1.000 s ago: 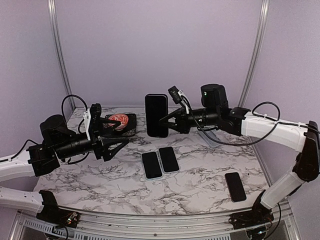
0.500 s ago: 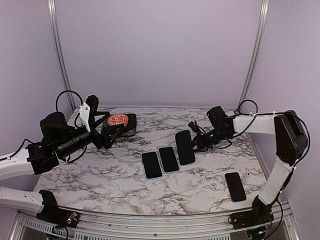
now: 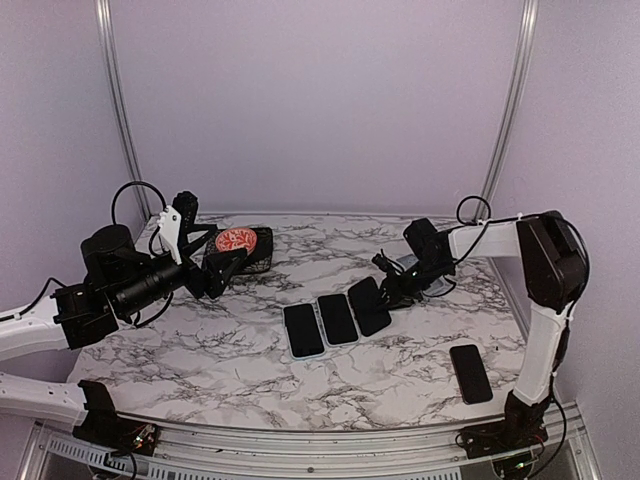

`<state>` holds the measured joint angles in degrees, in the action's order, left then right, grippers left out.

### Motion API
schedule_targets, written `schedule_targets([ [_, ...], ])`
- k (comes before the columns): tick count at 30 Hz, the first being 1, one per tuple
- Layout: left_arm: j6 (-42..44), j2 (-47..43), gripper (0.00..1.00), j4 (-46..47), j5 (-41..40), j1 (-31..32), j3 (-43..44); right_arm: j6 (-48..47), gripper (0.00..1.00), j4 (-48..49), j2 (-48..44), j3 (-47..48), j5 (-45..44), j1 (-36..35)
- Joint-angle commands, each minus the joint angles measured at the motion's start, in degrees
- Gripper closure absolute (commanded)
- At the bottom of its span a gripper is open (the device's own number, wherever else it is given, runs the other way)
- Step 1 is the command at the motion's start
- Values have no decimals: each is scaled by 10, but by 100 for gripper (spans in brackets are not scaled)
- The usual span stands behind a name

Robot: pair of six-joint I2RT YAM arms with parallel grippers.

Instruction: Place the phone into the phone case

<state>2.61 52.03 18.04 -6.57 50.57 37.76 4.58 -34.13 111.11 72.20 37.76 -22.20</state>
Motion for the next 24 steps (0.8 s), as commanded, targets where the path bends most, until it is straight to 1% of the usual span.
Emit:
schedule_targets([
  [1, 7, -11, 13, -5, -10, -1, 18, -6, 77, -22, 21, 28, -71, 6],
  [6, 7, -10, 13, -5, -8, -1, 18, 2, 77, -38, 26, 34, -110, 6],
  [9, 7, -10, 12, -6, -10, -1, 18, 10, 76, -52, 12, 35, -119, 4],
  [11, 9, -10, 12, -6, -12, -1, 18, 11, 74, -65, -5, 32, -130, 0],
  [14, 9, -8, 12, -6, -13, -1, 18, 15, 67, -90, -27, 37, -177, -1],
  [15, 9, -8, 12, -6, -12, -1, 17, 18, 63, -96, -37, 43, -201, -1],
  [17, 9, -6, 12, -5, -11, -1, 18, 26, 60, -101, -61, 61, -256, -1],
  [20, 9, -6, 12, -6, -12, -1, 18, 45, 54, -98, -74, 94, -417, 0],
  [22, 9, -7, 12, -6, -14, -1, 19, 43, 48, -89, -60, 106, -500, 2],
  [24, 9, -7, 12, -6, -14, -1, 18, 35, 37, -94, -28, 127, -546, 8],
])
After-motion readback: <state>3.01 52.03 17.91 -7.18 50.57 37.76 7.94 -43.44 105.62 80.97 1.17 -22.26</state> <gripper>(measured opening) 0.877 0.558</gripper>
